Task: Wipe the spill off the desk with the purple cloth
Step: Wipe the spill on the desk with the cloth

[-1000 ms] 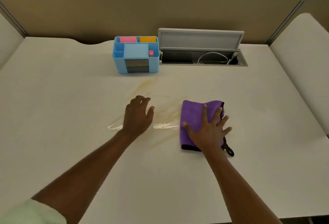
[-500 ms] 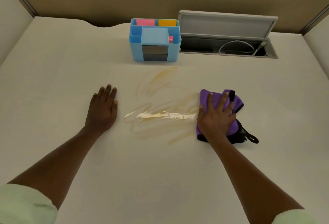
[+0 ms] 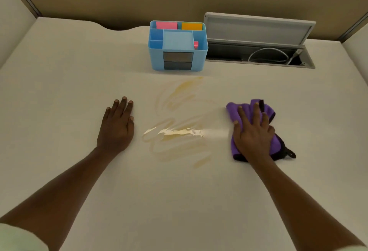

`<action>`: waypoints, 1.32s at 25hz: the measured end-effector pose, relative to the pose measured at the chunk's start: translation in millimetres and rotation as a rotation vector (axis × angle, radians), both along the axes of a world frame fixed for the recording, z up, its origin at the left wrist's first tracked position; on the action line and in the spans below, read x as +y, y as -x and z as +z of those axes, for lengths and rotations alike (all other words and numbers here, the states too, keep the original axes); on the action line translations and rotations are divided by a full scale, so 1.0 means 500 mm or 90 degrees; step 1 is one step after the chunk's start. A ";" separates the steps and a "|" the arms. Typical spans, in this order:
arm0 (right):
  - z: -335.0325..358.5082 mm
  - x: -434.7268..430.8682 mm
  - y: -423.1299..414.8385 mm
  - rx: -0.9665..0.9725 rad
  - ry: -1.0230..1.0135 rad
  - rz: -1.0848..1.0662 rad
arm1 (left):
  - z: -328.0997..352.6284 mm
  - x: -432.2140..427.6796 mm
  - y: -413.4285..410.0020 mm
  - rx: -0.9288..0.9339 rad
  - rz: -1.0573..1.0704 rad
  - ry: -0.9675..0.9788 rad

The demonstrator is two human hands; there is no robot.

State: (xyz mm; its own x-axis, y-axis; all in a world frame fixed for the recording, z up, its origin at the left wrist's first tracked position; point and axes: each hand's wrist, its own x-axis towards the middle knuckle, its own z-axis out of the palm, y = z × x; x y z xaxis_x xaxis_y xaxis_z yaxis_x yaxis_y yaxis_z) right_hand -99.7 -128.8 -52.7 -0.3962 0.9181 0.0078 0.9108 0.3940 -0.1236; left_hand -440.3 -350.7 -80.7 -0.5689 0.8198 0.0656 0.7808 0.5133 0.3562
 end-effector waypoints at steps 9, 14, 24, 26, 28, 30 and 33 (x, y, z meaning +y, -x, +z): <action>-0.024 -0.172 -0.019 0.034 0.005 0.208 | 0.001 -0.001 0.002 0.022 -0.010 -0.014; 0.013 0.083 0.017 0.029 0.010 -0.103 | -0.004 0.005 0.004 0.043 -0.016 -0.013; -0.029 -0.180 0.004 0.057 -0.022 0.189 | 0.006 0.002 0.004 0.017 -0.018 -0.007; -0.001 -0.060 0.000 0.027 -0.029 0.045 | 0.005 0.002 0.004 0.016 -0.014 -0.005; 0.016 0.035 0.081 0.041 0.007 -0.088 | 0.008 0.007 0.007 0.016 -0.013 -0.007; 0.014 0.024 0.187 0.061 0.057 -0.053 | 0.008 0.006 0.006 0.017 -0.005 -0.002; -0.031 -0.124 0.207 0.039 0.022 0.167 | 0.009 0.001 0.007 0.013 0.006 -0.003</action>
